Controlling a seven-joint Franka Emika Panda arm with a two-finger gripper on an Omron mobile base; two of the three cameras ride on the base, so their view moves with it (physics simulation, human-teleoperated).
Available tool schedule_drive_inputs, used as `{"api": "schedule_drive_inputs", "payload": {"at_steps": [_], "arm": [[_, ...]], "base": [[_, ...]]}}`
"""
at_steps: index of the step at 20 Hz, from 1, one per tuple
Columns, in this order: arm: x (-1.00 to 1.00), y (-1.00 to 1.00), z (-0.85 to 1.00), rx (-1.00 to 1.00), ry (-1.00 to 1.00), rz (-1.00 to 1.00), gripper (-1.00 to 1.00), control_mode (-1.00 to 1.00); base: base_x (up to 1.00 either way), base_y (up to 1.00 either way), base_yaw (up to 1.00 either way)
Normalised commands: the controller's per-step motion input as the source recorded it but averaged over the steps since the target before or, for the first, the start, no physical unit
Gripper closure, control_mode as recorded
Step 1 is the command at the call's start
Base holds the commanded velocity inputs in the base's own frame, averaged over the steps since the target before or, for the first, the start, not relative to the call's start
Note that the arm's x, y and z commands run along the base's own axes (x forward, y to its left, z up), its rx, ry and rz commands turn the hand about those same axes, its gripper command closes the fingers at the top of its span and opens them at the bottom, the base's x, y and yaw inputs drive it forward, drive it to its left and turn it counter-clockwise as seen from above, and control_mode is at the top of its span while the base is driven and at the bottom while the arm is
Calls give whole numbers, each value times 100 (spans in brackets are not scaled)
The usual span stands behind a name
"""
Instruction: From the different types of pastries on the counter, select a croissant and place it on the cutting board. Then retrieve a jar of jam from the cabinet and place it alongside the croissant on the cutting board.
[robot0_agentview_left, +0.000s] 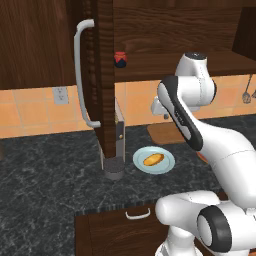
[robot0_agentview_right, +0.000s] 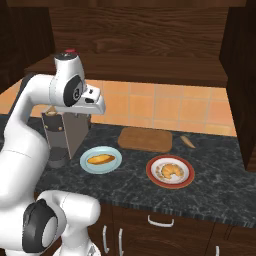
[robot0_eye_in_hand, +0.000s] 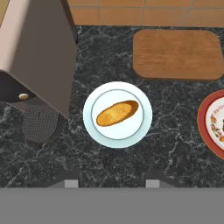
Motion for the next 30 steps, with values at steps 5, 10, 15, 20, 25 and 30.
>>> {"api": "schedule_drive_inputs", "payload": {"at_steps": [5,10,15,20,25,30], "arm": [[15,-3,-30,6,-1,-5,-100,-100],[44,0,-30,9,0,-10,-100,-100],[40,12,27,0,-5,-7,-100,-100],[9,25,38,0,-8,-4,-100,-100],[0,3,59,0,-7,0,-100,-100],[10,18,60,0,-10,0,-100,-100]], "base": [[0,0,0],[0,0,0],[0,0,0],[0,0,0],[0,0,0],[0,0,0]]}}
